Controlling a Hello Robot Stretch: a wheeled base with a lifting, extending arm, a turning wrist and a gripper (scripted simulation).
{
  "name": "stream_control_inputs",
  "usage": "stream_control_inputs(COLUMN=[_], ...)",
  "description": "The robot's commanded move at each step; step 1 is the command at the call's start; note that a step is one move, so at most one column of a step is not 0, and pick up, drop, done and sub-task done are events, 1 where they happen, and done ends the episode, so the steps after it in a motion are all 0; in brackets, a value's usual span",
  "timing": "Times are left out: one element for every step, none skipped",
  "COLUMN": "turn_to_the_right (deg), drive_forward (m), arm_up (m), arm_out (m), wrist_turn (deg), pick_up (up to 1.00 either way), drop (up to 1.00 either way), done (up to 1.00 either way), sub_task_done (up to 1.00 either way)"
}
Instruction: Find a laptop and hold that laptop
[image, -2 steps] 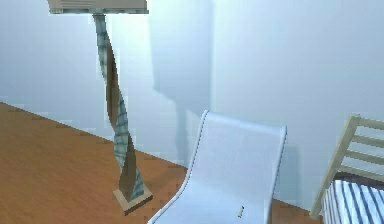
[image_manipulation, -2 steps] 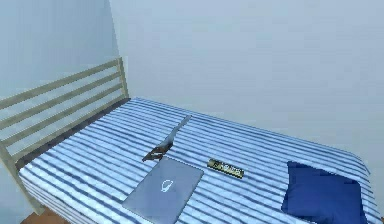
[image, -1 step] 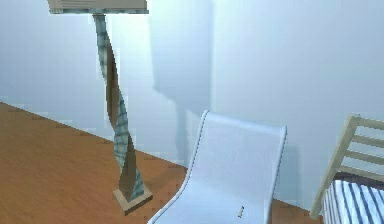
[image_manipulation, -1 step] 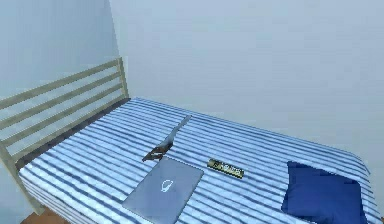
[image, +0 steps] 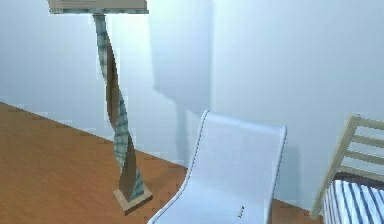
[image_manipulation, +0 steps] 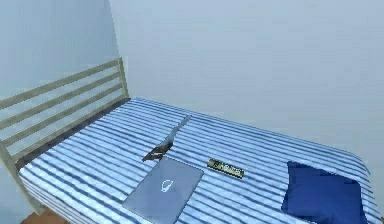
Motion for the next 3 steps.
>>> stream_control_inputs(turn_to_the_right=[0.0, 0.0, 0.0], drive_forward=[0.0, 0.0, 0.0], arm_up=[0.0, 0.0, 0.0], arm_out=[0.18, 0.0, 0.0], wrist_turn=[0.0, 45.0, 45.0], pick_up=[0.0, 0.0, 0.0], drop=[0.0, 0.0, 0.0], done=[0.0, 0.0, 0.0], sub_task_done=[0.0, 0.0, 0.0])
